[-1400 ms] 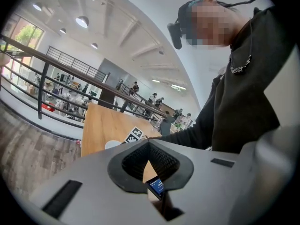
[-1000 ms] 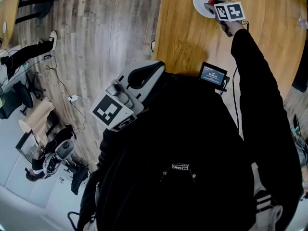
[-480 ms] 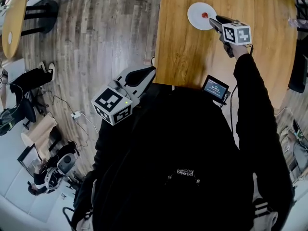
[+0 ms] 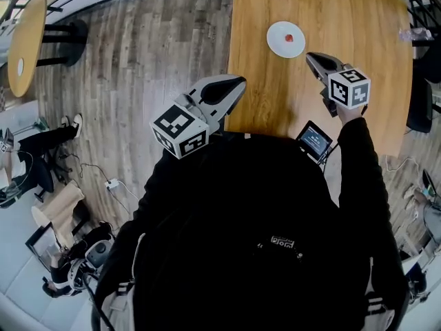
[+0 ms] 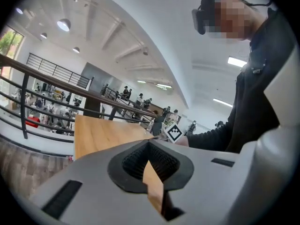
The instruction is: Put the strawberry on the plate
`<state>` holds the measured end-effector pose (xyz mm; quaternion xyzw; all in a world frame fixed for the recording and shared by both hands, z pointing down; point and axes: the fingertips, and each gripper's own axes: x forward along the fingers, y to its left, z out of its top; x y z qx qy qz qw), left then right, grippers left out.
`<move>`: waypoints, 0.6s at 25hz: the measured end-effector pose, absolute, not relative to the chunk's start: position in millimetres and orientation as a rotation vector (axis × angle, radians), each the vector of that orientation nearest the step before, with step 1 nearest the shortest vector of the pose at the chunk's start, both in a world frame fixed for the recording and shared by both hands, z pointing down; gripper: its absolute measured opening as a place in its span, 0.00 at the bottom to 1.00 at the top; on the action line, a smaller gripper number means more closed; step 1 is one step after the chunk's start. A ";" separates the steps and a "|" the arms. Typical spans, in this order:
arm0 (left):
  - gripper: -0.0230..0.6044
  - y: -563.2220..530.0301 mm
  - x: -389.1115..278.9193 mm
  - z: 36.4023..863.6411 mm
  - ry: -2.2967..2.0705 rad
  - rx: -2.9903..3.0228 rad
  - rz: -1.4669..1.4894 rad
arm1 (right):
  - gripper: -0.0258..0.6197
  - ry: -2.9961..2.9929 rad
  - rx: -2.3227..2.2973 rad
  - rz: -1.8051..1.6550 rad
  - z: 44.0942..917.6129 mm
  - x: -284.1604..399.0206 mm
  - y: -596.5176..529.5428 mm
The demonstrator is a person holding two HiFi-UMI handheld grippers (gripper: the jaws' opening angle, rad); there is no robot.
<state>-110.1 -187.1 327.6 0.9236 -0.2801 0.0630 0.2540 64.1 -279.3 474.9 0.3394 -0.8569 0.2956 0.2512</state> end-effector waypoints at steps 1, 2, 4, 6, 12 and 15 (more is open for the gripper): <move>0.04 -188.6 -106.7 324.6 -0.736 2.525 0.171 | 0.07 -2.364 0.917 0.797 457.5 58.3 -270.3; 0.04 -190.0 -104.2 321.6 -0.711 2.541 0.172 | 0.07 -2.402 0.914 0.806 439.2 50.7 -261.2; 0.04 -195.3 -101.3 314.6 -0.685 2.581 0.163 | 0.07 -2.490 0.914 0.833 402.1 31.1 -245.4; 0.04 -202.5 -103.2 309.1 -0.729 2.579 0.103 | 0.07 -2.569 0.934 0.834 370.0 12.7 -231.2; 0.04 -209.2 -88.8 328.1 -0.718 2.321 -0.055 | 0.07 -2.622 1.017 0.773 334.5 -6.3 -196.9; 0.04 -199.0 -82.5 334.2 -0.648 2.345 0.013 | 0.07 -2.639 1.019 0.850 337.1 -16.2 -191.5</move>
